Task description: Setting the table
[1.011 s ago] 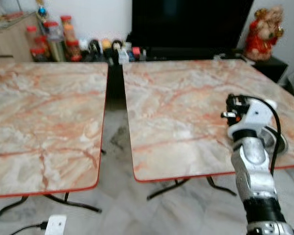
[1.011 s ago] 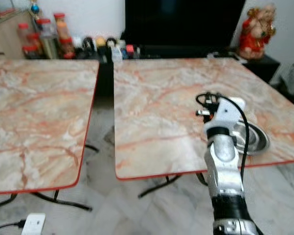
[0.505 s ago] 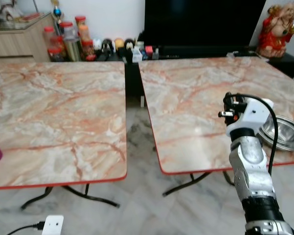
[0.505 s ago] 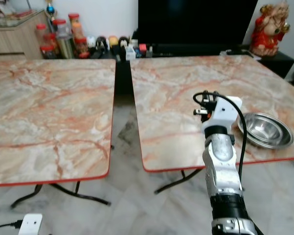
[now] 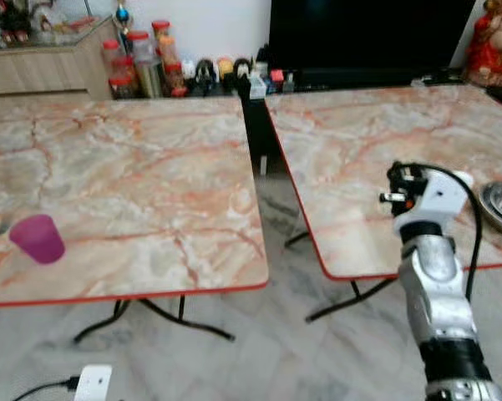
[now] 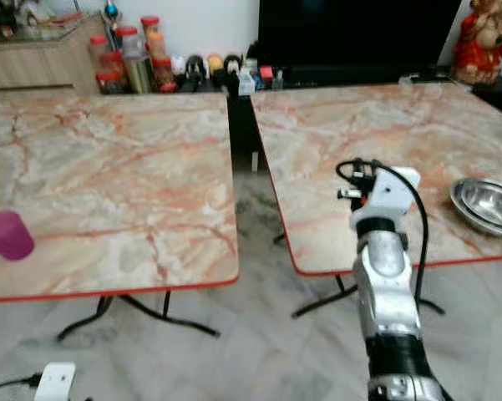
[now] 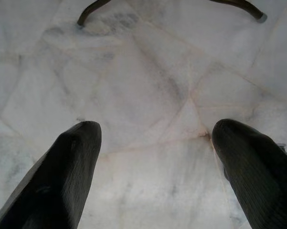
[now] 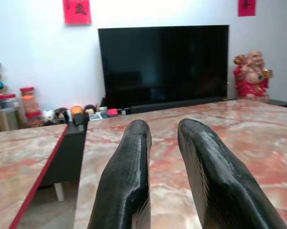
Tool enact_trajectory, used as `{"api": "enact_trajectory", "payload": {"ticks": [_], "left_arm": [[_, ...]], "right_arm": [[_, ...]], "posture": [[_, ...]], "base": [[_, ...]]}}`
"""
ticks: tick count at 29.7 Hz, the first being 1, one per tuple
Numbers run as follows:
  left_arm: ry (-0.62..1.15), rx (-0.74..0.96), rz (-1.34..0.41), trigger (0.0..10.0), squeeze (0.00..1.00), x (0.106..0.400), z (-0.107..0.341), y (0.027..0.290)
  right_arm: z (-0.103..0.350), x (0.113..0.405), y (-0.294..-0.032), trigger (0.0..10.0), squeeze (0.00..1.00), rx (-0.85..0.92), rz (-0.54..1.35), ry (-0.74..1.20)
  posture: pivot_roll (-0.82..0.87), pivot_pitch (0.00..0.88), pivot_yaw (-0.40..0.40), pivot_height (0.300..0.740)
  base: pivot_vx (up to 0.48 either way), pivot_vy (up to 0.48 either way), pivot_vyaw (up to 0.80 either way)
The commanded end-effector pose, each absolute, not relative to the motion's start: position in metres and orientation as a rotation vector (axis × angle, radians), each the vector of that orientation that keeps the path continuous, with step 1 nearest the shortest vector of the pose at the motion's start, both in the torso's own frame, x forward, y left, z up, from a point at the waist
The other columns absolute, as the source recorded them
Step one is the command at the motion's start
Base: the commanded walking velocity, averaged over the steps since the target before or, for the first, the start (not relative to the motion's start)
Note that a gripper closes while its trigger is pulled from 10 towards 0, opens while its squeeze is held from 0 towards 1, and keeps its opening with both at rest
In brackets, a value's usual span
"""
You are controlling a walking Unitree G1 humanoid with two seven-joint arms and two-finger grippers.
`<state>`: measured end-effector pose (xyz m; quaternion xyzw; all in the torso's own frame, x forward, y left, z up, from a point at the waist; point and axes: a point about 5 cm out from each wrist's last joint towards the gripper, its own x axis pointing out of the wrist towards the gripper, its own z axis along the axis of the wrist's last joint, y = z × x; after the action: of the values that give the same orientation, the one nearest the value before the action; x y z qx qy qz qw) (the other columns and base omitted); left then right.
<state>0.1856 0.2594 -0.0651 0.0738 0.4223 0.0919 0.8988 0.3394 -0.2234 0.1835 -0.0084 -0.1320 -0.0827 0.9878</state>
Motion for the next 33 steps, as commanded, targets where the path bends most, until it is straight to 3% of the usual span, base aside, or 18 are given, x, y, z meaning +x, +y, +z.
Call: {"api": "enact_trajectory", "payload": {"ticks": [1, 20, 33], "left_arm": [[0.896, 0.153, 0.199, 10.0, 0.0, 0.182, -0.066, 0.262], [0.898, 0.151, 0.194, 10.0, 0.0, 0.182, -0.067, 0.262], [0.897, 0.154, 0.184, 10.0, 0.0, 0.182, -0.067, 0.26]], "right_arm": [[0.184, 0.339, -0.223, 10.0, 0.0, -0.013, -0.164, -0.261], [0.176, 0.334, -0.236, 10.0, 0.0, -0.027, -0.191, -0.225], [0.151, 0.324, -0.265, 10.0, 0.0, -0.018, -0.278, -0.128]], "posture": [[0.0, 0.08, -0.011, 0.74], [0.0, 0.08, -0.011, 0.74], [-0.01, 0.078, -0.016, 0.74]], "base": [[0.0, 0.322, 0.0], [0.0, 0.323, 0.0], [0.0, 0.0, 0.0]]}}
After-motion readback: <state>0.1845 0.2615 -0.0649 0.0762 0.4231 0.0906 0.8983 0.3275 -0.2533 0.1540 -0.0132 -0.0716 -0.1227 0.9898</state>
